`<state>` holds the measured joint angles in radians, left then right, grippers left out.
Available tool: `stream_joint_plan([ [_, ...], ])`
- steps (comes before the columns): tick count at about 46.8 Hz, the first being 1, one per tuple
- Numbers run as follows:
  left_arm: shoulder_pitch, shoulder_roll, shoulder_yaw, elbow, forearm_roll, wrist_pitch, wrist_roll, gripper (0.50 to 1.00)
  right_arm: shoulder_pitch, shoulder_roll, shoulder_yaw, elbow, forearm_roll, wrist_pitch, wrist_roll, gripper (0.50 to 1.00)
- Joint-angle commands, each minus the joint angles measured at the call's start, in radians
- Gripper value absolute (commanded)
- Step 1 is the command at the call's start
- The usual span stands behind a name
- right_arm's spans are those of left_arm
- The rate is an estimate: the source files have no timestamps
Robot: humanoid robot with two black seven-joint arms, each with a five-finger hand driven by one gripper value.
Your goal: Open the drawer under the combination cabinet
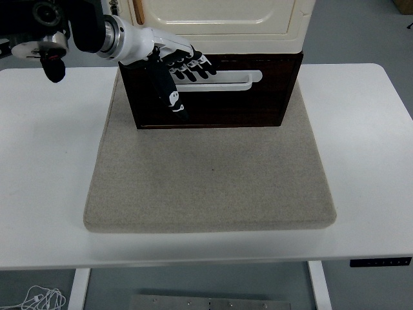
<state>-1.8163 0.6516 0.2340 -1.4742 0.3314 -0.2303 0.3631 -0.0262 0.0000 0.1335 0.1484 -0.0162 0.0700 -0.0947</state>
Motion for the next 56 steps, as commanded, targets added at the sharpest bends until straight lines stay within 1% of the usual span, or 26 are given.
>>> stream_joint_plan([
  [1, 0.005, -0.006, -0.001, 0.002, 0.000, 0.011, -0.001, 1.000, 0.000, 0.000, 0.000, -0.001, -0.001, -0.001, 0.000, 0.928],
  [4, 0.009, -0.007, -0.001, 0.002, 0.000, 0.029, -0.001, 1.000, 0.000, 0.000, 0.000, 0.000, -0.001, 0.001, 0.000, 0.928],
  [7, 0.011, -0.012, -0.001, 0.002, 0.000, 0.034, -0.001, 1.000, 0.000, 0.000, 0.000, 0.000, -0.001, 0.001, 0.000, 0.928],
  [21, 0.025, -0.027, -0.001, 0.005, 0.005, 0.034, -0.001, 1.000, 0.000, 0.000, 0.000, 0.000, -0.001, -0.001, 0.000, 0.926],
  [35, 0.034, -0.046, -0.016, 0.037, 0.008, 0.034, -0.001, 1.000, 0.000, 0.000, 0.000, 0.000, 0.001, -0.001, 0.000, 0.928],
  [50, 0.051, -0.060, -0.018, 0.045, 0.014, 0.035, -0.001, 1.000, 0.000, 0.000, 0.000, 0.000, -0.001, -0.001, 0.000, 0.926],
  [56, 0.057, -0.064, -0.016, 0.051, 0.015, 0.051, -0.001, 1.000, 0.000, 0.000, 0.000, 0.000, -0.001, 0.001, 0.000, 0.926],
])
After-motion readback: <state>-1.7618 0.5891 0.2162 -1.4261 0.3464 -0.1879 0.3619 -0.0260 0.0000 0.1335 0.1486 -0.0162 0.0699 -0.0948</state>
